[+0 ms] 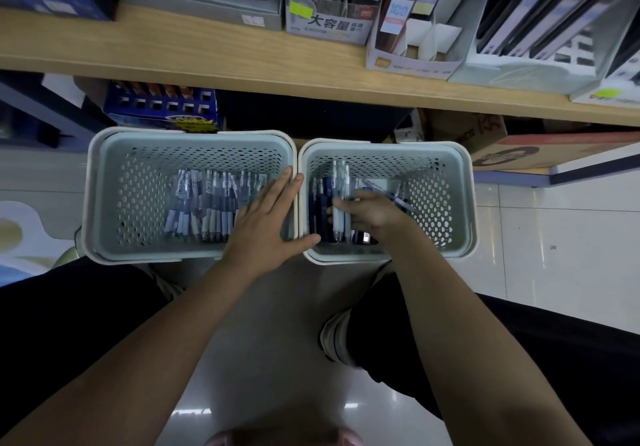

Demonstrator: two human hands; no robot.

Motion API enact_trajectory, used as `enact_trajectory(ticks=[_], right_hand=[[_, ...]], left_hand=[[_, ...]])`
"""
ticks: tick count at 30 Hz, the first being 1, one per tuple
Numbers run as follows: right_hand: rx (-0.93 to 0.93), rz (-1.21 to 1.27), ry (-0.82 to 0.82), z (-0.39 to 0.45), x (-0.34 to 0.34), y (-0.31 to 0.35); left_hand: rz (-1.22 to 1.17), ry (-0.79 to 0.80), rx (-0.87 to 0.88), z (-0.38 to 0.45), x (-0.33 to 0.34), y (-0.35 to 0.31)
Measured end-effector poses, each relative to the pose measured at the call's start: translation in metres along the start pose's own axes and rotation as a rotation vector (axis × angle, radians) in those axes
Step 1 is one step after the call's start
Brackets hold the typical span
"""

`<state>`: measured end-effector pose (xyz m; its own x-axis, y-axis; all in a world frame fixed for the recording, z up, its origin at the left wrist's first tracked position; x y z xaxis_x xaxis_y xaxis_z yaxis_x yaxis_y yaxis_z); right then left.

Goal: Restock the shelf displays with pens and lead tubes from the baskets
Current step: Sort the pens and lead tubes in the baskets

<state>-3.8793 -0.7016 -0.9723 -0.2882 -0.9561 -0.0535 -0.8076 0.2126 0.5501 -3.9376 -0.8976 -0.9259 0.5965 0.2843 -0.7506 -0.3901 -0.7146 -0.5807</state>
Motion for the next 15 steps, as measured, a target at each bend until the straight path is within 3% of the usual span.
enact_trajectory(ticks=[6, 8, 11, 15], right_hand=[[-0.222, 0.059, 0.108, -0.061, 0.015, 0.041], [-0.253, 0.092, 0.128, -0.079, 0.026, 0.053], [-0.312, 0.144, 0.189, -0.108, 0.05, 0.07], [-0.37, 0.102, 0.18, -0.14, 0.081, 0.087]], left_hand=[[-0.051, 0.013, -0.03, -0.004, -0.021, -0.017], [-0.263, -0.028, -0.086, -0.007, -0.034, -0.025], [-0.773, -0.05, -0.211, -0.02, -0.052, -0.036], [-1.229, -0.002, -0.215, -0.043, -0.076, -0.048]])
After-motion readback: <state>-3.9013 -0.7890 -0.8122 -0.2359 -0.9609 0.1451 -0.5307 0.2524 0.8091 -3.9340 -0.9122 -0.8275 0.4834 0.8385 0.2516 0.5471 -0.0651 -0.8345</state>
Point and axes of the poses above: each hand's wrist, its own z-axis towards the middle knuckle, its own x-axis out of the palm, y = z × x, the point moved 6 cm from there along z, towards the middle knuckle, and after that the axes turned 3 degrees about -y, right-handed, at the moved point
